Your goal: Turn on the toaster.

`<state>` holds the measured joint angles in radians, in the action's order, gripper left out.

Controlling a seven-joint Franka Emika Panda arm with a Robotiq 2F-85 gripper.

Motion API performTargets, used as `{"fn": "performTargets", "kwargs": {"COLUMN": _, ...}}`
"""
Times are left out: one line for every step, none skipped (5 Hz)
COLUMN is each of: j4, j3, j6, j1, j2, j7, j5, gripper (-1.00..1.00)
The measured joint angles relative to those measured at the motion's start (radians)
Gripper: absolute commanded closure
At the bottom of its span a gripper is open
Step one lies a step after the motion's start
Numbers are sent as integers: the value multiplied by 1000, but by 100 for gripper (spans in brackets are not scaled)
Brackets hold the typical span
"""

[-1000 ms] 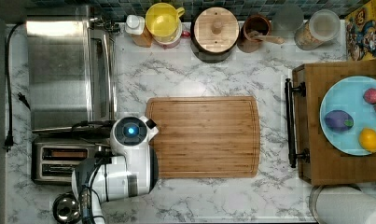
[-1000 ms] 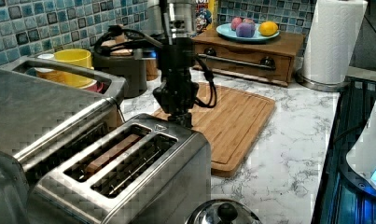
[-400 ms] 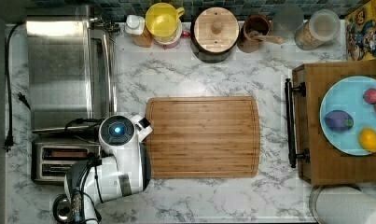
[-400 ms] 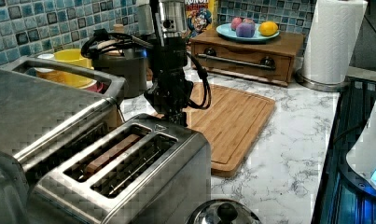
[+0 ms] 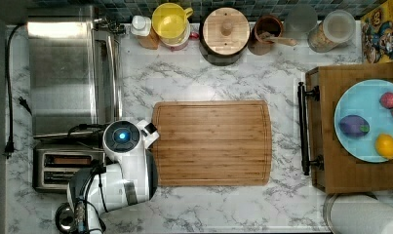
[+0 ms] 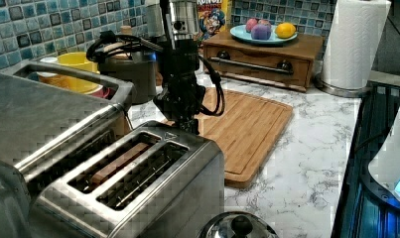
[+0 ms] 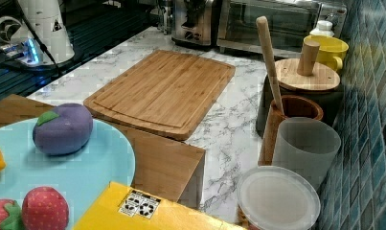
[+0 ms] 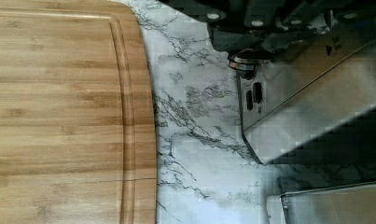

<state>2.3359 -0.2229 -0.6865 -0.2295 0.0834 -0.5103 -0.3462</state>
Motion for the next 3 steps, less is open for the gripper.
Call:
{"fn": "performTargets", "kwargs": {"j4": 0, "j3": 0, "j6": -6, "j1": -4, "j2": -1, "j7": 0, "j5": 3, "gripper": 100}}
{"fn": "performTargets", "kwargs": {"j4": 2, "j3": 1, "j6": -6, "j1": -4, "j2": -2, "j7": 4, "j5": 4, "gripper": 100}}
{"fn": "performTargets", "kwargs": {"j4": 0, "j3": -6, "j6": -4, "j1": -3, "j2": -2, "j7": 4, "j5": 18, "gripper": 100}}
